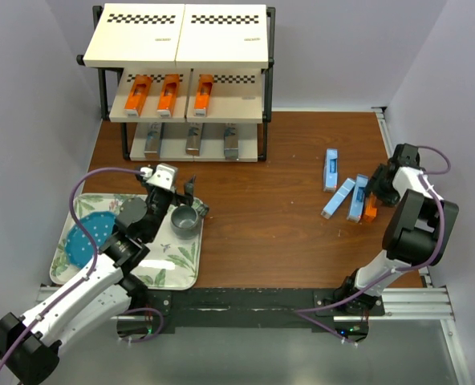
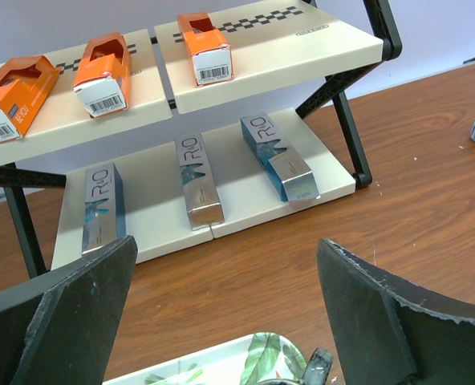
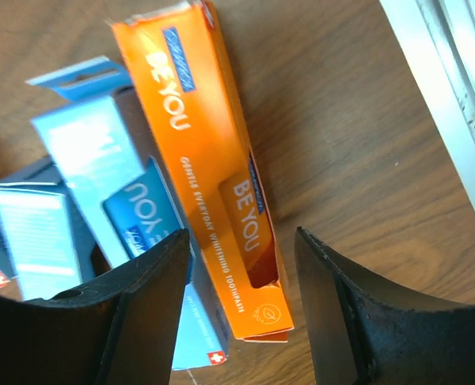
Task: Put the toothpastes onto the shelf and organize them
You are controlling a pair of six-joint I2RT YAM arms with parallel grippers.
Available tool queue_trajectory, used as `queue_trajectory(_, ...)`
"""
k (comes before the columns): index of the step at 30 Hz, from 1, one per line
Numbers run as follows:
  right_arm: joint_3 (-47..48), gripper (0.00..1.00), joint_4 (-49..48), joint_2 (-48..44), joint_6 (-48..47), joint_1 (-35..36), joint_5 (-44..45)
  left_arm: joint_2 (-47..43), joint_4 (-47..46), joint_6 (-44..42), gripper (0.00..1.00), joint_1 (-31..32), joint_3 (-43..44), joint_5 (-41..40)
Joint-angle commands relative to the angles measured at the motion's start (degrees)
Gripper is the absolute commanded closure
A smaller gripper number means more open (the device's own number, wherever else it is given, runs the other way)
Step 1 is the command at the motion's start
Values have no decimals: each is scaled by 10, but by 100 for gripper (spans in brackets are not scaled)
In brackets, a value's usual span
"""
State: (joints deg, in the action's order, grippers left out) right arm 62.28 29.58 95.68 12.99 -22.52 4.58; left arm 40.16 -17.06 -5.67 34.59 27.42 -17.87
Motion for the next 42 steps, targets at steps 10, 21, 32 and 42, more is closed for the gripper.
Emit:
queue_trajectory(10,-23,53,-22,39,-17,1,21,-3,-29,-7,1,3,0,-1)
queue_trajectory(21,-20,69,-8,3,6,11,46,17,-28,9,1,5,9,1)
queue_trajectory(32,71,74,27,-78,-44,176,140,64,40,24,1,5,133,22)
queue_trajectory(42,65,74,-24,-192,-198,413,204,145,118,100,0,6,273,150)
